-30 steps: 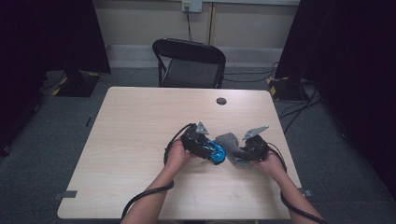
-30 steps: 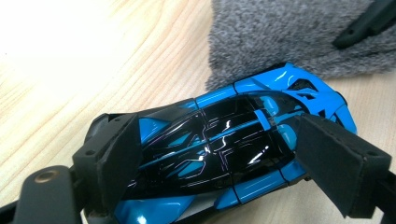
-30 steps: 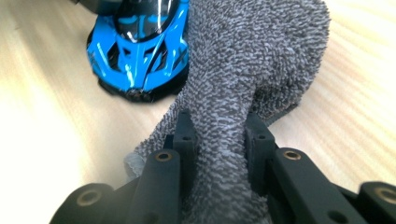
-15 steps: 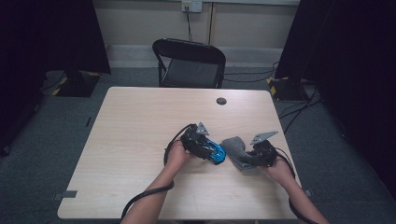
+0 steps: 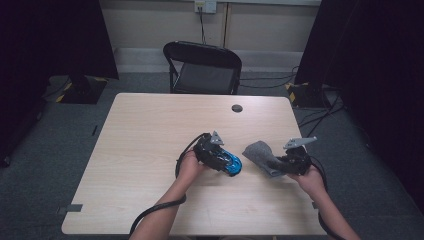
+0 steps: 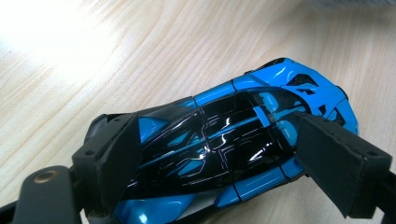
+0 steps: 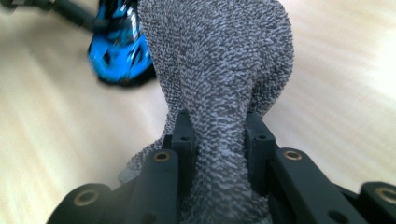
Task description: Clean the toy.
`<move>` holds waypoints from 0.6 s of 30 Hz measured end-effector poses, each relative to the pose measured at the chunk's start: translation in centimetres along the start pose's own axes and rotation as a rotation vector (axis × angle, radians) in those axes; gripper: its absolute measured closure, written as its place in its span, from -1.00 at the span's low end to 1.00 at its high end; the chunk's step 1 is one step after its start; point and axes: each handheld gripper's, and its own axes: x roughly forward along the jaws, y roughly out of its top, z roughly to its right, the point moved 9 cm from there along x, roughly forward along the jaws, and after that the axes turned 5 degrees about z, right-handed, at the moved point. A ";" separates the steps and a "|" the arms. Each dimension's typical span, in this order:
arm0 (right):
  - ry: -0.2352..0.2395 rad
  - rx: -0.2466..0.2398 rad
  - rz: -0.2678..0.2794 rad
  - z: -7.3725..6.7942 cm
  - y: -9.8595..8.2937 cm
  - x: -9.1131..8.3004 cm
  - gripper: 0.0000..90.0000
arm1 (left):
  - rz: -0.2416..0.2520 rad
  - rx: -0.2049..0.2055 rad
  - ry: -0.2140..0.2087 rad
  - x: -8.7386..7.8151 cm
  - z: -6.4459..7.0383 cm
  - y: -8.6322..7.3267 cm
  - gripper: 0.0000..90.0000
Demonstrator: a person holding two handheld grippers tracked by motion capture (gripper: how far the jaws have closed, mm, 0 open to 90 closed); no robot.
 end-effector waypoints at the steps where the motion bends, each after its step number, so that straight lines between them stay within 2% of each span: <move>1: -0.008 0.001 0.003 0.2 0.4 0.2 0.58 | -0.002 0.002 0.000 0.0 0.0 0.0 -0.67; 5: -0.047 -0.008 0.002 0.7 2.1 1.6 0.58 | 0.006 0.000 0.004 -0.1 0.0 -0.1 -0.67; 7: -0.048 -0.007 0.012 0.7 3.1 2.5 0.58 | 0.008 -0.002 0.006 -0.1 0.0 -0.1 -0.67; 8: -0.060 -0.019 0.011 0.8 4.0 3.6 0.58 | 0.009 -0.002 0.006 -0.1 0.0 -0.1 -0.67; 10: -0.056 -0.024 0.002 0.8 4.4 4.2 0.58 | 0.012 -0.005 0.007 -0.1 0.1 -0.1 -0.67; 14: -0.064 -0.066 -0.024 0.6 5.8 6.7 0.58 | 0.020 -0.003 0.008 -0.1 0.1 -0.1 -0.67; 18: -0.043 -0.065 -0.041 0.2 6.8 8.9 0.57 | 0.019 -0.002 0.007 -0.1 0.1 -0.2 -0.67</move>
